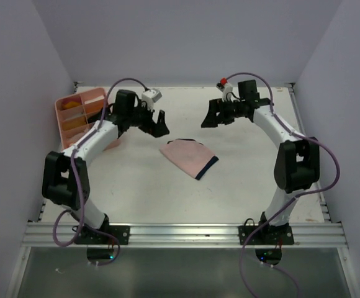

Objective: Roll the underwear
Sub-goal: Fold the underwear

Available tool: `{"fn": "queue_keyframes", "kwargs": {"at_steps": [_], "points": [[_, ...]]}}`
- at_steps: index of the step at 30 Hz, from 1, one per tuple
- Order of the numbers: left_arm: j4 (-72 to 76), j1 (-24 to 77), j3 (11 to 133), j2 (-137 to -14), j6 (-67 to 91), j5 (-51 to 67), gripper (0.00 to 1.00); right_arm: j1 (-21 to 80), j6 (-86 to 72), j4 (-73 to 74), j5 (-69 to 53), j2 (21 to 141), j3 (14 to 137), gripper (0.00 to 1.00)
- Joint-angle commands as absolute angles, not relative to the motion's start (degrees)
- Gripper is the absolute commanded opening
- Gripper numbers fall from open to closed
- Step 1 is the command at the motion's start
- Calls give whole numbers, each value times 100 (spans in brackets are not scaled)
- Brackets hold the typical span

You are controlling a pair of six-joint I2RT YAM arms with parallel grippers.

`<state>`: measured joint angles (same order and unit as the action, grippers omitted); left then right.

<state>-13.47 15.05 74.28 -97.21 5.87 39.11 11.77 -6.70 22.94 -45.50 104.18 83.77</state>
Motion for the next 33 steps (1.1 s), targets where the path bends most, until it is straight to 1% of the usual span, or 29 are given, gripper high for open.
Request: {"fn": "queue_keyframes", "kwargs": {"at_steps": [1, 2, 4, 6, 7, 11, 15, 19, 23, 28, 33], "points": [[-2875, 2002, 6725, -8986, -1683, 1547, 100, 1169, 1379, 4456, -2993, 10652, 8586, 90], [-2813, 2152, 6376, -8852, -1905, 1103, 100, 1178, 1536, 4526, -2701, 10731, 8778, 88], [-2620, 2530, 6101, -8580, -2327, 347, 100, 1178, 1862, 4614, -1973, 11089, 8938, 82], [-2444, 2636, 5811, -8569, -2469, -25, 100, 1204, 2152, 4658, -1601, 11363, 9193, 78], [-2487, 2767, 5792, -8682, -2522, -496, 100, 1230, 2214, 4632, -1478, 11521, 9228, 77], [-2163, 2874, 5599, -8771, -2426, -729, 100, 1485, 2364, 4043, -617, 11461, 8834, 77], [-1750, 3128, 5458, -8947, -2347, -1125, 100, 1801, 2399, 3464, -256, 11426, 8473, 77], [-1512, 3322, 5493, -9306, -2224, -1239, 100, 2083, 2479, 3366, -140, 11478, 8244, 78], [-1415, 3410, 5624, -9615, -2092, -1301, 100, 2101, 2540, 3349, -132, 11496, 8034, 78], [-1354, 3410, 5853, -10159, -1749, -1274, 100, 2101, 2488, 3366, -430, 11146, 7490, 78], [-1091, 3384, 6379, -10704, -1705, -1143, 100, 2101, 2294, 3480, -781, 10688, 6953, 78]]}}
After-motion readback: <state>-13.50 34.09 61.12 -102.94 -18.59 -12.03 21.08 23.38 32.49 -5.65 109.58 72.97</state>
